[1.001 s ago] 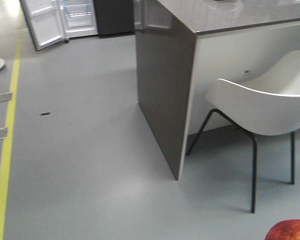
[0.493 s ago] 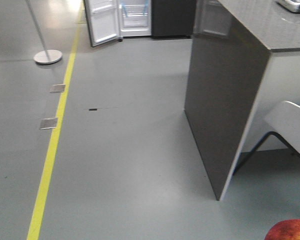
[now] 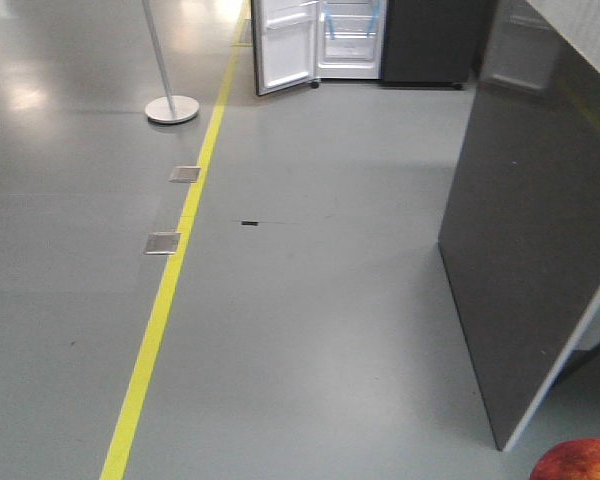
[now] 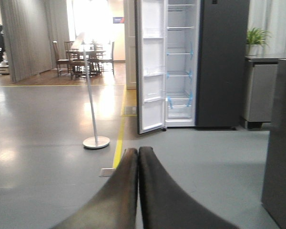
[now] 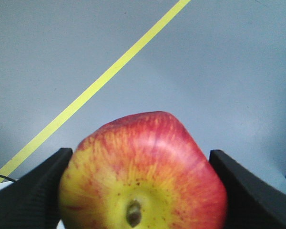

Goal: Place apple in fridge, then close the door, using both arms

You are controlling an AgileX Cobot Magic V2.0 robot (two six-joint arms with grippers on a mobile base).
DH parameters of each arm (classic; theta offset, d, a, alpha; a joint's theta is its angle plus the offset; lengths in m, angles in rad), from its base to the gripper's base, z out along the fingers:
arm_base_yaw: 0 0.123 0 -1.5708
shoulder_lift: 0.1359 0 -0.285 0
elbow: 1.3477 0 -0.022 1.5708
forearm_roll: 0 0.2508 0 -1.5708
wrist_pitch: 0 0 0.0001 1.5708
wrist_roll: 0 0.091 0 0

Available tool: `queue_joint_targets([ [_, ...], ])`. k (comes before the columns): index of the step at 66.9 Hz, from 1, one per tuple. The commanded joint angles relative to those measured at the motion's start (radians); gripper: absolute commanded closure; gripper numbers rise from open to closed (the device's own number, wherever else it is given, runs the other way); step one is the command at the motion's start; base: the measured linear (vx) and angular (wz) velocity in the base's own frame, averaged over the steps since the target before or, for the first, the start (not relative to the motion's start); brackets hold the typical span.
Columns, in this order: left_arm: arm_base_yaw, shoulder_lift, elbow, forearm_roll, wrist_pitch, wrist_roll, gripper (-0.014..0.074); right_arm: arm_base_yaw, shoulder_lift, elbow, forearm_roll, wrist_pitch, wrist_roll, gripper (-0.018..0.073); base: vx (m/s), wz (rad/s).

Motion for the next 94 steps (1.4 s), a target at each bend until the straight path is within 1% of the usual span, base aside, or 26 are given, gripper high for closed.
queue_joint_targets([
  [1, 0.000, -0.015, -0.017, -0.010, -0.064, -0.002, 0.0603, -0.002, 0.006, -0.028, 0.012, -0.062, -0.006, 0.0349, 0.15, 0.27],
  [48, 0.000, -0.015, -0.017, -0.010, -0.064, -0.002, 0.0603, -0.002, 0.006, -0.028, 0.012, -0.062, -0.006, 0.0349, 0.18, 0.20],
  [94, 0.000, -0.015, -0.017, -0.010, -0.064, -0.002, 0.0603, -0.002, 0.006, -0.028, 0.012, -0.062, -0.006, 0.0349, 0.24, -0.02],
])
